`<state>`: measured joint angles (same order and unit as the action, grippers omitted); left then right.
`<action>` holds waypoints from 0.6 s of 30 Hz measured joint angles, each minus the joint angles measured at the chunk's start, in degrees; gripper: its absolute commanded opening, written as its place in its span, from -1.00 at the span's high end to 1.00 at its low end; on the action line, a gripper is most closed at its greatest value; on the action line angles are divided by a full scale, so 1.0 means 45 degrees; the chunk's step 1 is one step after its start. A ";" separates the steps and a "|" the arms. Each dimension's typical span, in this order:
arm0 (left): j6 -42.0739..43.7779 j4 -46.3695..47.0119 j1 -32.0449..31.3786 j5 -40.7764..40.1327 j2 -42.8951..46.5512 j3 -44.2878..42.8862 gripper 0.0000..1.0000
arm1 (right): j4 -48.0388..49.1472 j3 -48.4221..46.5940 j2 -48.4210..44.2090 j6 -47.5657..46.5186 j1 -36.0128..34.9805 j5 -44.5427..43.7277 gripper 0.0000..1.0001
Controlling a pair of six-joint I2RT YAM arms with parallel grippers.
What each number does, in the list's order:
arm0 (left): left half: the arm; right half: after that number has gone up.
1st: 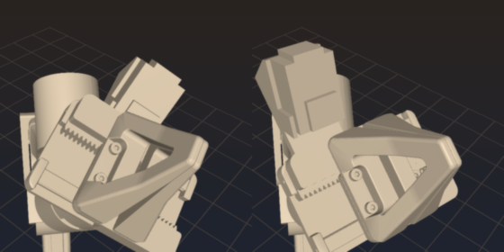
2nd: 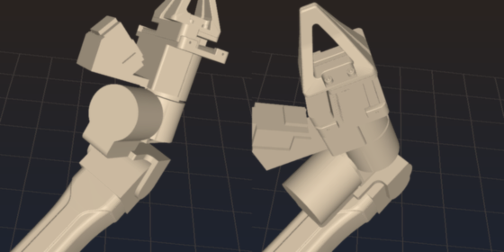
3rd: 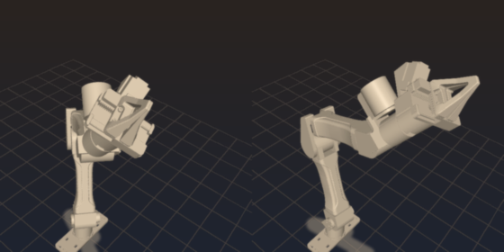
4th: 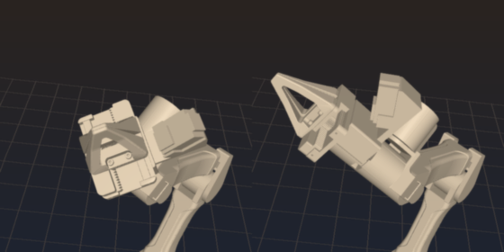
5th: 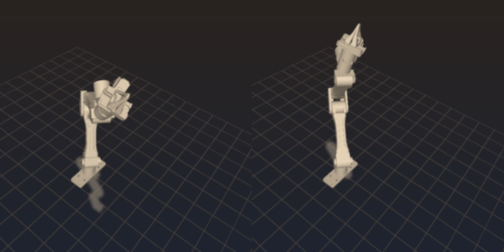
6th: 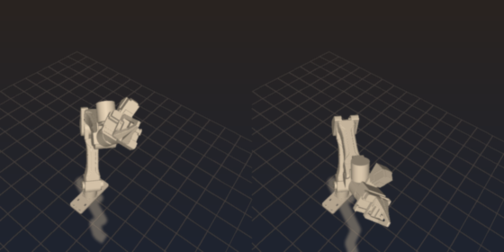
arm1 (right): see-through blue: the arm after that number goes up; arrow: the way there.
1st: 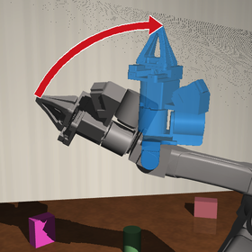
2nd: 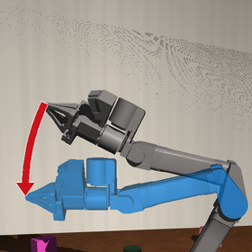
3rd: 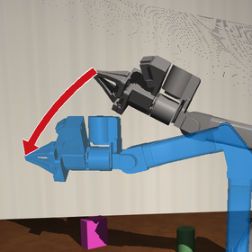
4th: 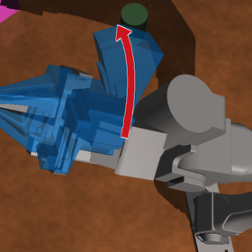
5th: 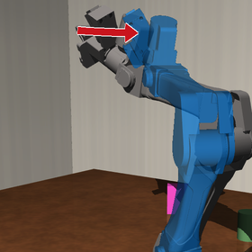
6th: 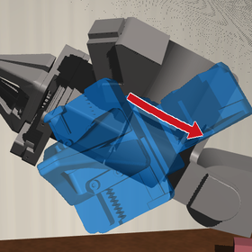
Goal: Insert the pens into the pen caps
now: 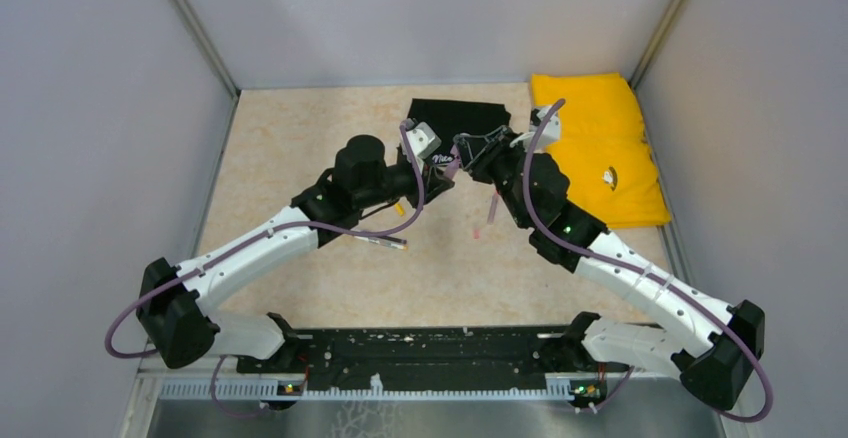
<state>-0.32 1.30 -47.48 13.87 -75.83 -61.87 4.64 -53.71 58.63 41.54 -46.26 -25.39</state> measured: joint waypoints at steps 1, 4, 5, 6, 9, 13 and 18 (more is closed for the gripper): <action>0.0000 -0.0005 0.0000 -0.0053 0.0000 0.0000 1.00 | 0.0000 0.0000 0.0000 -0.0015 0.0000 0.0000 1.00; 0.0000 -0.0005 0.0000 -0.0126 0.0000 0.0000 1.00 | 0.0005 0.0000 0.0000 -0.0117 0.0000 0.0000 1.00; 0.0000 -0.0005 0.0000 -0.0131 0.0000 0.0000 1.00 | 0.0005 0.0000 -0.0005 -0.0146 0.0000 0.0000 1.00; 0.0000 -0.0010 0.0000 -0.0141 0.0000 0.0000 1.00 | 0.0005 0.0000 0.0000 -0.0185 0.0000 0.0000 1.00; 0.0000 -0.0010 0.0000 -0.0180 0.0000 0.0000 1.00 | 0.0019 0.0000 0.0000 -0.0287 0.0000 0.0005 1.00; 0.0000 -0.0015 0.0000 -0.0189 0.0000 0.0000 1.00 | 0.0112 0.0000 -0.0005 -0.0364 0.0000 0.0044 1.00; 0.0000 -0.0015 0.0000 -0.0199 0.0000 0.0000 1.00 | 0.0238 0.0005 -0.0005 -0.0539 0.0000 0.0340 1.00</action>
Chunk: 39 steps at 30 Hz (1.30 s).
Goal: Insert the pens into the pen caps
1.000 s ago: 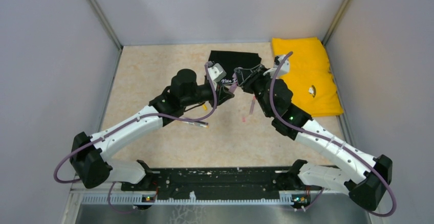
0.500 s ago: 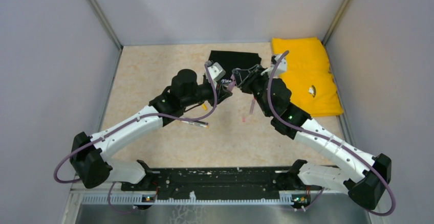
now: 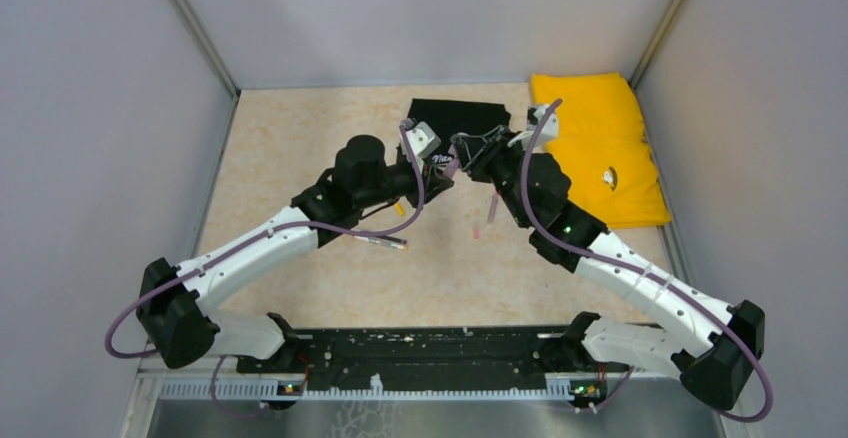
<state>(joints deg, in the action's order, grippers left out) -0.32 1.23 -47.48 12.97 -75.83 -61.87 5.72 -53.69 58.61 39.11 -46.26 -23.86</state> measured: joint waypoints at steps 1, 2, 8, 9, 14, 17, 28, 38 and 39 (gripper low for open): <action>0.0000 0.0000 0.0000 -0.0005 0.0000 0.0000 1.00 | 0.0063 0.0000 0.0000 -0.0039 0.0000 0.0078 1.00; 0.0000 0.0000 0.0000 -0.0015 0.0000 0.0000 1.00 | 0.0102 0.0000 0.0000 -0.0063 0.0000 0.0146 1.00; 0.0000 -0.0015 0.0000 -0.0126 0.0000 0.0000 1.00 | 0.0185 0.0039 -0.0005 -0.0248 0.0000 0.0340 1.00; 0.0000 -0.0029 0.0000 -0.0141 0.0000 0.0000 1.00 | 0.0267 0.0097 -0.0024 -0.0267 0.0000 0.0355 1.00; 0.0000 -0.0194 -0.0005 -0.0219 0.0005 0.0010 1.00 | 0.0427 0.0340 -0.0073 -0.0374 0.0000 0.0364 1.00; 0.0000 -0.0194 -0.0005 -0.0248 0.0029 0.0015 1.00 | 0.0413 0.0437 -0.0083 -0.0437 0.0000 0.0364 1.00; 0.0000 -0.0170 -0.0005 -0.0335 0.0141 0.0019 1.00 | 0.0534 0.0631 -0.0010 -0.0821 -0.0010 0.0481 1.00; -0.0525 -0.0311 0.0000 -0.0568 0.0165 0.0180 1.00 | 0.2550 0.1700 0.0209 -0.1812 -0.0515 0.0442 1.00; -0.0578 -0.0311 0.0000 -0.0627 0.0189 0.0204 1.00 | 0.2657 0.1710 0.0267 -0.1923 -0.0617 0.0272 1.00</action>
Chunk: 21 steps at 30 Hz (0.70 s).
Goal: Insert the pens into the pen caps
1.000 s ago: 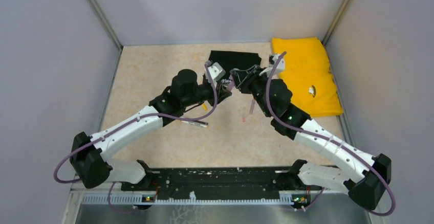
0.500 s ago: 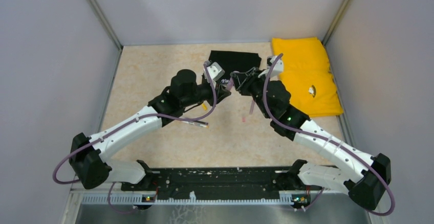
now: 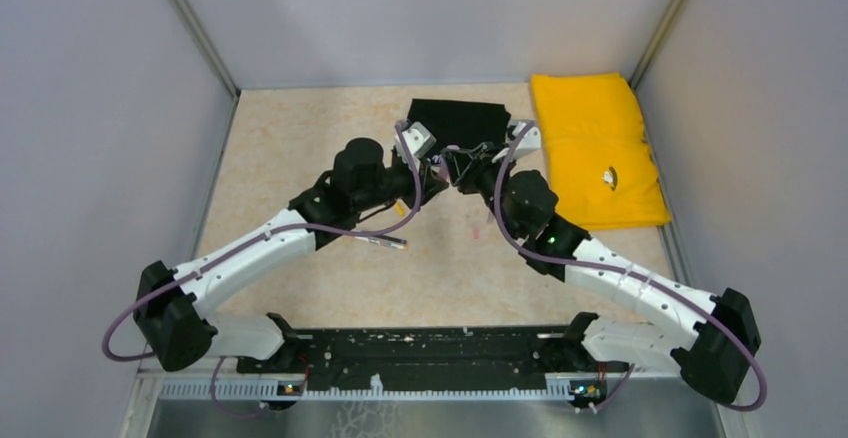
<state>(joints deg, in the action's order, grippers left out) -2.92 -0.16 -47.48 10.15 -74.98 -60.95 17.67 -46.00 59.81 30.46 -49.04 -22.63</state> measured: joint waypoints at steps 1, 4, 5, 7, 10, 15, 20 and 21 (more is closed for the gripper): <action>-0.0073 -0.0010 0.0000 -0.0073 0.0044 0.0034 1.00 | 0.0087 0.0024 0.0044 -0.0078 -0.0087 -0.0102 1.00; -0.0253 -0.0010 0.0000 -0.0287 0.0180 0.0160 1.00 | 0.0340 0.0180 0.0136 -0.0102 -0.0340 -0.0413 1.00; -0.0321 -0.0010 0.0000 -0.0393 0.0267 0.0277 1.00 | 0.0384 0.0228 0.0155 -0.0092 -0.0389 -0.0437 1.00; -0.0403 -0.0010 -0.0005 -0.0515 0.0389 0.0447 1.00 | 0.0408 0.0267 0.0233 -0.0083 -0.0510 -0.0486 1.00; -0.0495 -0.0039 0.0000 -0.0675 0.0627 0.0729 1.00 | 0.0471 0.0287 0.0408 -0.0092 -0.0695 -0.0544 1.00; -0.0593 -0.0073 0.0000 -0.0767 0.1200 0.1282 1.00 | 0.0665 0.0471 0.0505 0.0073 -0.1015 -0.0534 1.00; -0.0665 -0.0306 0.0029 -0.0699 0.1598 0.1768 1.00 | 0.0782 0.0869 0.0500 0.0539 -0.1496 -0.0816 1.00; -0.0680 -0.0418 0.0029 -0.0665 0.1695 0.1855 1.00 | 0.0811 0.0967 0.0500 0.0680 -0.1656 -0.0991 1.00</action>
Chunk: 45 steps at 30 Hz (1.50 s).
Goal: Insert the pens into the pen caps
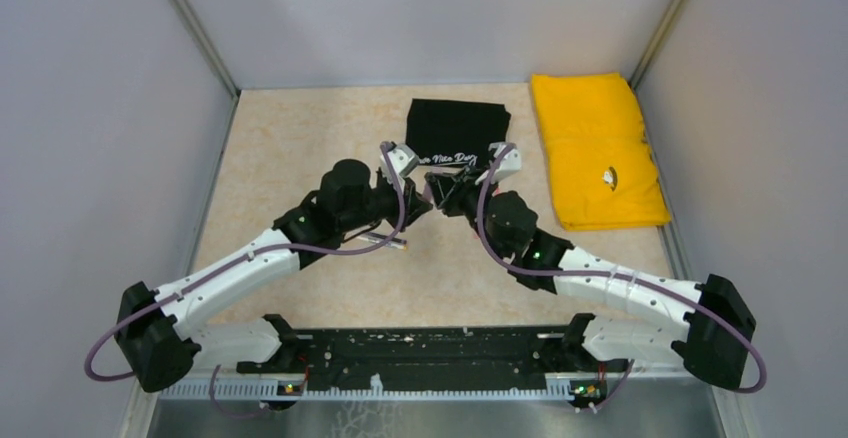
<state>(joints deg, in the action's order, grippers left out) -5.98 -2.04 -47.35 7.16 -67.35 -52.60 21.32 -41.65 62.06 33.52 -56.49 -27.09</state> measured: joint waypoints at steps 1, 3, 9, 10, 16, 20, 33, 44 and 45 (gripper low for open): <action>-0.0005 -0.0155 -0.0005 0.0053 0.0097 0.0078 1.00 | 0.0029 0.0097 0.0000 0.0155 -0.0185 -0.0189 1.00; -0.0005 -0.0369 -0.0005 0.0170 0.0238 0.0194 1.00 | 0.0010 0.0228 0.0000 0.0408 -0.0554 -0.0656 1.00; 0.0000 -0.1083 -0.0039 0.0622 0.0325 0.0272 1.00 | -0.0155 0.0714 -0.0097 0.1195 -0.1447 -0.2050 1.00; 0.0000 -0.1180 -0.0039 0.0719 0.0325 0.0301 1.00 | -0.0199 0.0792 -0.0092 0.1336 -0.1569 -0.2225 1.00; -0.0005 -0.1855 -0.0039 0.1141 0.0325 0.0345 1.00 | -0.0403 0.1093 0.0024 0.2137 -0.2365 -0.3342 1.00; -0.0044 -0.2312 -0.0039 0.1511 0.0321 0.0393 1.00 | -0.0549 0.1336 0.0029 0.2769 -0.2890 -0.3988 1.00; 0.0010 -0.0525 0.0044 0.2467 0.0019 0.0301 1.00 | -0.3599 -0.0549 -0.0971 0.1360 -0.2351 -0.3716 0.41; 0.0369 0.2025 0.0330 0.1991 -0.0044 -0.0583 1.00 | -0.4711 -0.2701 -0.2759 -0.1355 -0.1880 -0.3570 -0.11; 0.0393 0.1899 0.0330 0.1919 -0.0112 -0.0675 1.00 | -0.4736 -0.2701 -0.2871 -0.1457 -0.1880 -0.3687 -0.11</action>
<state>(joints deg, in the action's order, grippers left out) -4.21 6.50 -45.87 15.79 -67.85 -55.64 0.01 -53.80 49.15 26.96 -64.95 -43.68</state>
